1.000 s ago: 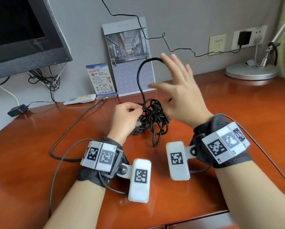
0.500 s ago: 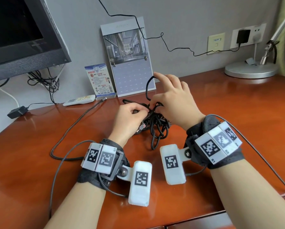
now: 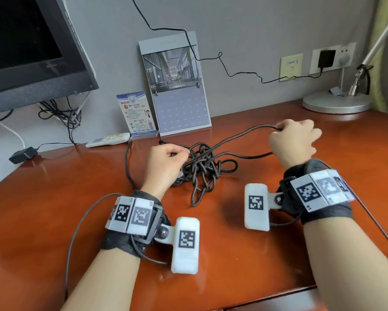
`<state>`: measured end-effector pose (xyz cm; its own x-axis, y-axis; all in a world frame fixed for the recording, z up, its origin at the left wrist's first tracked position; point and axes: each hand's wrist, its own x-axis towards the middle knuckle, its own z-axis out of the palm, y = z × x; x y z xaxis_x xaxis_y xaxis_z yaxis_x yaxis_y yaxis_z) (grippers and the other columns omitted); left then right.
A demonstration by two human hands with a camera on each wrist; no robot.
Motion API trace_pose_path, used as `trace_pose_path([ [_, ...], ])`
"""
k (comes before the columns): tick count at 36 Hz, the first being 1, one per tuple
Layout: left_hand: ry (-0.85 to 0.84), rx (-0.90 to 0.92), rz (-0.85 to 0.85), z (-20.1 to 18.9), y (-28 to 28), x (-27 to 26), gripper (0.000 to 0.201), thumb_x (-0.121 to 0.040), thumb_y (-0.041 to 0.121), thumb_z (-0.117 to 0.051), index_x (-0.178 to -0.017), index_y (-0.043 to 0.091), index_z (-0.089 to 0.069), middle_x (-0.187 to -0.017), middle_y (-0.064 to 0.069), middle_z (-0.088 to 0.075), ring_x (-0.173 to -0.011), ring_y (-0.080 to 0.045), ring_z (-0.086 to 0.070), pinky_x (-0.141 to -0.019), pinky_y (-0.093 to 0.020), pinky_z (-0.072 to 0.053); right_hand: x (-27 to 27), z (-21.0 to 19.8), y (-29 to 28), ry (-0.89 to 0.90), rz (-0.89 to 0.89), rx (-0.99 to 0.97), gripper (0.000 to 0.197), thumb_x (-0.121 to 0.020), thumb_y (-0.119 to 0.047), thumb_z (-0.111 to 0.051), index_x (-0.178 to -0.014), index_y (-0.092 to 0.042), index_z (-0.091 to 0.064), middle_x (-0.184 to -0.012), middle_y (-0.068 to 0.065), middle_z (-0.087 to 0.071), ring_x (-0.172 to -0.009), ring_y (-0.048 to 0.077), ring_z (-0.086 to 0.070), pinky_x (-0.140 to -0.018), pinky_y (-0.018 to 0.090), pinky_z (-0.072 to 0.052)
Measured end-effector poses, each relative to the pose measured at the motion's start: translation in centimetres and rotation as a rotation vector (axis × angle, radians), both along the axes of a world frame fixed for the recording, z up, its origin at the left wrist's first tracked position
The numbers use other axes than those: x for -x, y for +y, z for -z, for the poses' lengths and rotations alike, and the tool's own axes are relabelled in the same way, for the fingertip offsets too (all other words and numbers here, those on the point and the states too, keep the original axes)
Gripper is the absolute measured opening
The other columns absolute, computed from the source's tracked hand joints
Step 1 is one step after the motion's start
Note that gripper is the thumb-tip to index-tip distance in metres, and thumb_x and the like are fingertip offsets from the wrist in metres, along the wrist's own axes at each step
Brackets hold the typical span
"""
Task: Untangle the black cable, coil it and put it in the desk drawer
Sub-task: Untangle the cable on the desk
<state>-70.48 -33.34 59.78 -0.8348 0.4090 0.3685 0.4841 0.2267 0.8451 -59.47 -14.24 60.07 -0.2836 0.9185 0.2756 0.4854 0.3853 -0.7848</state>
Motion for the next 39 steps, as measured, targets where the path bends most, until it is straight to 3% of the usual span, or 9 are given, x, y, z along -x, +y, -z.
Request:
trace_pose_path([
  [4,0.03,0.014,-0.055,0.2,-0.1,0.4,0.019,-0.084,0.008,-0.058,-0.08,0.021,-0.072,-0.074,0.012,-0.065,-0.045,0.006,-0.052,-0.039,-0.008,-0.035,0.5,-0.4,-1.4,0.035,-0.14,-0.214,0.055,-0.073,-0.006,-0.05,-0.128,-0.012,-0.048,-0.135,0.013,-0.031,-0.123,0.036,-0.028,-0.101,0.048,-0.028],
  [8,0.056,0.009,-0.088,0.3,0.0,0.5,0.019,-0.083,0.01,-0.059,-0.077,0.023,-0.071,-0.071,0.018,-0.063,-0.053,0.014,-0.054,-0.049,-0.008,-0.042,1.0,-0.8,-3.1,0.128,-0.354,-0.561,0.08,-0.059,-0.011,-0.044,-0.138,-0.022,-0.041,-0.143,0.014,-0.032,-0.131,0.037,-0.028,-0.105,0.061,-0.023],
  [14,0.072,0.011,-0.072,0.5,0.1,0.6,0.018,-0.085,0.011,-0.06,-0.078,0.024,-0.069,-0.07,0.02,-0.062,-0.056,0.015,-0.054,-0.05,-0.005,-0.04,2.3,-0.1,-4.6,0.018,-0.722,-0.776,0.049,-0.068,-0.015,-0.053,-0.114,-0.026,-0.067,-0.131,0.005,-0.053,-0.133,0.033,-0.032,-0.102,0.068,-0.021],
  [18,0.072,0.002,-0.056,0.7,0.1,0.6,0.017,-0.084,0.01,-0.06,-0.082,0.022,-0.072,-0.074,0.02,-0.064,-0.066,0.008,-0.058,-0.055,-0.004,-0.041,2.7,0.1,-5.5,0.018,-0.73,-0.835,0.031,-0.073,-0.026,-0.062,-0.102,-0.029,-0.073,-0.086,-0.006,-0.064,-0.1,0.029,-0.055,-0.084,0.047,-0.028],
  [22,0.057,-0.006,-0.058,0.7,0.2,0.7,0.018,-0.084,0.011,-0.06,-0.078,0.023,-0.072,-0.074,0.016,-0.067,-0.063,0.0,-0.061,-0.055,-0.012,-0.046,2.6,0.1,-5.3,-0.004,-0.749,-0.724,0.017,-0.082,-0.028,-0.069,-0.098,-0.034,-0.074,-0.082,-0.011,-0.065,-0.082,0.016,-0.039,-0.075,0.033,-0.025],
  [27,0.012,-0.002,-0.066,0.6,-0.1,0.9,0.025,-0.084,0.014,-0.058,-0.068,0.031,-0.067,-0.075,0.013,-0.069,-0.064,-0.02,-0.067,-0.063,-0.03,-0.049,2.1,-0.1,-4.7,0.197,-0.582,-0.568,0.012,-0.084,-0.028,-0.067,-0.092,-0.03,-0.075,-0.07,-0.017,-0.054,-0.08,0.015,-0.042,-0.069,0.033,-0.037],
  [33,-0.01,0.014,-0.092,0.3,-0.6,1.0,0.02,-0.084,0.015,-0.057,-0.073,0.025,-0.069,-0.074,0.009,-0.069,-0.072,-0.007,-0.066,-0.073,-0.037,-0.055,1.0,-0.2,-2.1,0.525,-0.15,-0.34,0.02,-0.08,-0.031,-0.059,-0.091,-0.026,-0.074,-0.09,0.001,-0.07,-0.093,0.034,-0.06,-0.081,0.049,-0.048],
  [36,-0.04,0.0,-0.073,0.2,-0.6,0.9,0.017,-0.086,0.011,-0.056,-0.08,0.018,-0.071,-0.074,0.006,-0.069,-0.056,0.0,-0.063,-0.068,-0.038,-0.057,0.7,0.0,-1.0,0.327,-0.043,-0.285,0.019,-0.086,-0.029,-0.056,-0.096,-0.029,-0.072,-0.104,-0.001,-0.065,-0.108,0.03,-0.048,-0.091,0.042,-0.037],
  [39,0.02,0.027,-0.077,0.2,-0.5,0.9,0.019,-0.085,0.012,-0.057,-0.078,0.024,-0.07,-0.078,0.012,-0.068,-0.059,0.001,-0.059,-0.052,-0.019,-0.045,0.9,0.3,-1.4,0.104,-0.009,-0.295,0.022,-0.087,-0.024,-0.053,-0.099,-0.031,-0.071,-0.115,-0.003,-0.059,-0.116,0.027,-0.038,-0.096,0.043,-0.024],
])
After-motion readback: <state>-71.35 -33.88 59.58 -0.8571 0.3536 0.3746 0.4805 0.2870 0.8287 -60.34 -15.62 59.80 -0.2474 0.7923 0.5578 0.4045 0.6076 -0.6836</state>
